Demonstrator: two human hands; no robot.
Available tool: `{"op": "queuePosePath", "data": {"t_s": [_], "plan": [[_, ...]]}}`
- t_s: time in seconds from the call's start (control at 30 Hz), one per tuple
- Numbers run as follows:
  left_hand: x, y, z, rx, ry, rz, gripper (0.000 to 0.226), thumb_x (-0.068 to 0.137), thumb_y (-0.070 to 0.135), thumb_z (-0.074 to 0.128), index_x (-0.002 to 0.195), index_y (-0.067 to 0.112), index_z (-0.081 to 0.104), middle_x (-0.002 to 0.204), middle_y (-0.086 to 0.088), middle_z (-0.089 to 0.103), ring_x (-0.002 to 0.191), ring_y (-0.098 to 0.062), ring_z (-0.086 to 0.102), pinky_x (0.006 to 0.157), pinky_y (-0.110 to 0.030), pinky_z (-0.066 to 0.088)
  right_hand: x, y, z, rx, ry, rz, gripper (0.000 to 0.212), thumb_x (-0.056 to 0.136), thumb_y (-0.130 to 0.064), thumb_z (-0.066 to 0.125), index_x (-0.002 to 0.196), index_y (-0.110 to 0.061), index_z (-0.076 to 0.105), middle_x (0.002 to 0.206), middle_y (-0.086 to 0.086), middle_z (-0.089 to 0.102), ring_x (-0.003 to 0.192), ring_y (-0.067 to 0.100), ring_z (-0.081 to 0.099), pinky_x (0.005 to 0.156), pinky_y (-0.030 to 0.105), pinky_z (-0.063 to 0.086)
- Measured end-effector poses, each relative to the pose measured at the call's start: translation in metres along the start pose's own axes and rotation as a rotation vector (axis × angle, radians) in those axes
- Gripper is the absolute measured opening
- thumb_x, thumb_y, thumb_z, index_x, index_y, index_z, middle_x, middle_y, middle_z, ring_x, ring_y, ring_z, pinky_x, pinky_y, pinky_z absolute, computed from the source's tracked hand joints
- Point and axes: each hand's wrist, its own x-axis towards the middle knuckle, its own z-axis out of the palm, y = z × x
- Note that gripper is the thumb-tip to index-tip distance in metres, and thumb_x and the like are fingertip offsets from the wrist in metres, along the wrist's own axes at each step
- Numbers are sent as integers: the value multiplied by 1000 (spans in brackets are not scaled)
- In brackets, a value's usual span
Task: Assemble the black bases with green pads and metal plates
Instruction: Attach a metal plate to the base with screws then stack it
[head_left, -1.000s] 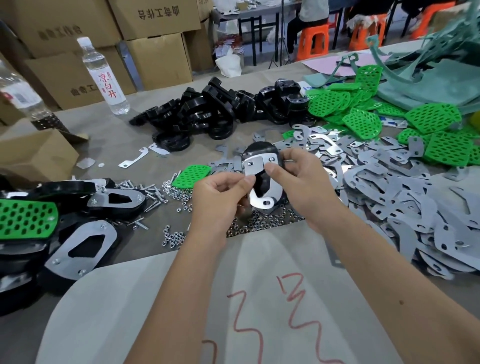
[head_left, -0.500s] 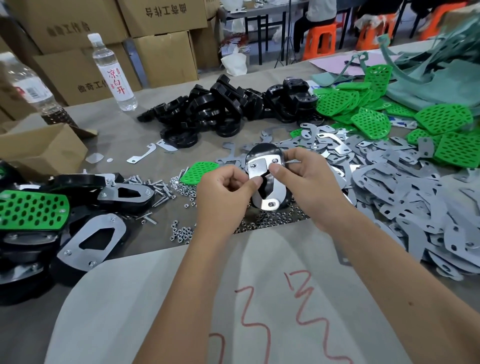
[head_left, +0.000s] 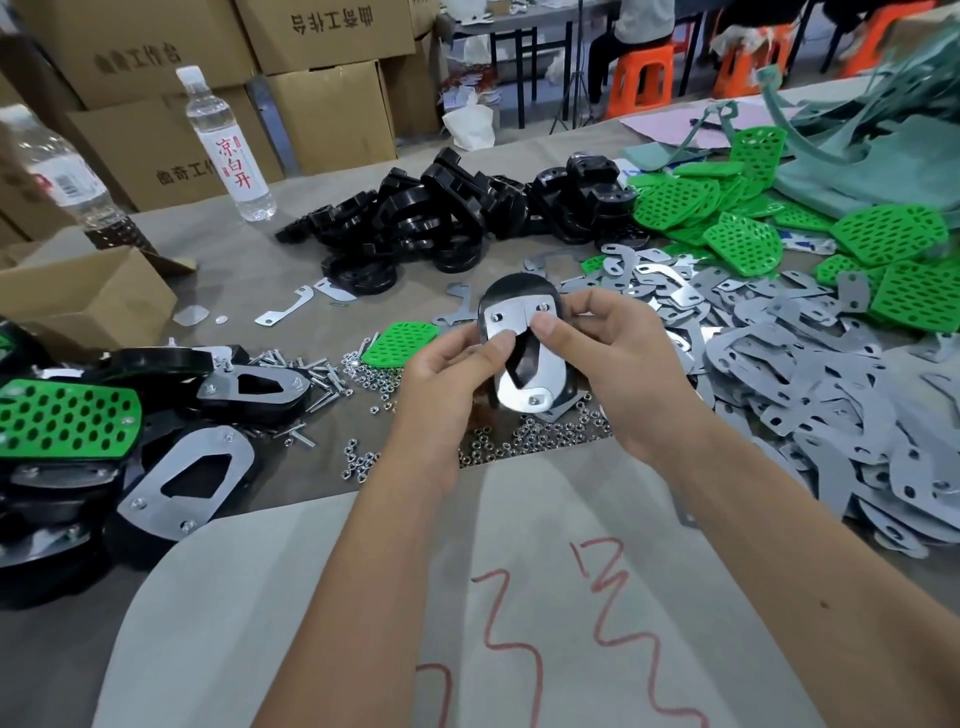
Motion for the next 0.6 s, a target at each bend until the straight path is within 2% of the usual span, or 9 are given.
{"op": "queuePosePath", "data": {"t_s": [0.07,0.1,0.17,0.23,0.33,0.47,0.6], "plan": [[-3,1,2,58,-23,-5,16,98,27,69,108,18,78,96,-9,79,81,-23,75,67,-40,63,-1,1,1,-10,53,-30,25,85,-26,81,92,-6,67,82,8,75,70,21,70,60,32,56],[-4,2,2,98,-31,-10,16,100,29,67,105,18,78,94,-11,79,79,-25,75,69,-42,65,-1,1,1,-12,72,-39,29,83,-28,83,88,-6,65,81,10,72,70,22,68,61,34,55],[-6,4,1,141,-54,-29,18,101,30,66,108,16,75,90,-17,78,71,-28,74,64,-37,64,0,1,1,-17,91,-49,30,80,-31,83,83,-9,64,81,13,68,71,24,64,65,41,53],[-9,8,-5,88,-82,-62,28,95,28,72,119,13,69,93,-19,78,71,-32,74,64,-33,63,0,0,4,1,93,-54,24,80,-31,83,81,-15,65,78,10,68,68,22,62,64,40,52],[-15,11,-18,-17,-148,-92,48,78,20,78,123,7,67,103,-25,76,81,-36,75,70,-33,63,0,0,8,20,69,1,25,84,-29,83,85,-9,68,79,12,71,67,24,65,60,38,55],[-18,9,-25,-35,-31,-74,46,74,25,78,117,8,72,105,-20,76,85,-30,74,71,-40,63,-4,5,15,3,-56,99,12,90,-23,80,81,-20,73,77,5,73,66,19,69,56,29,55],[-14,12,-33,-112,30,-76,38,74,23,78,108,4,75,99,-16,78,81,-29,75,69,-43,64,-4,6,22,-38,-82,75,16,95,-32,74,91,-17,75,87,14,75,74,20,69,65,33,59]]}}
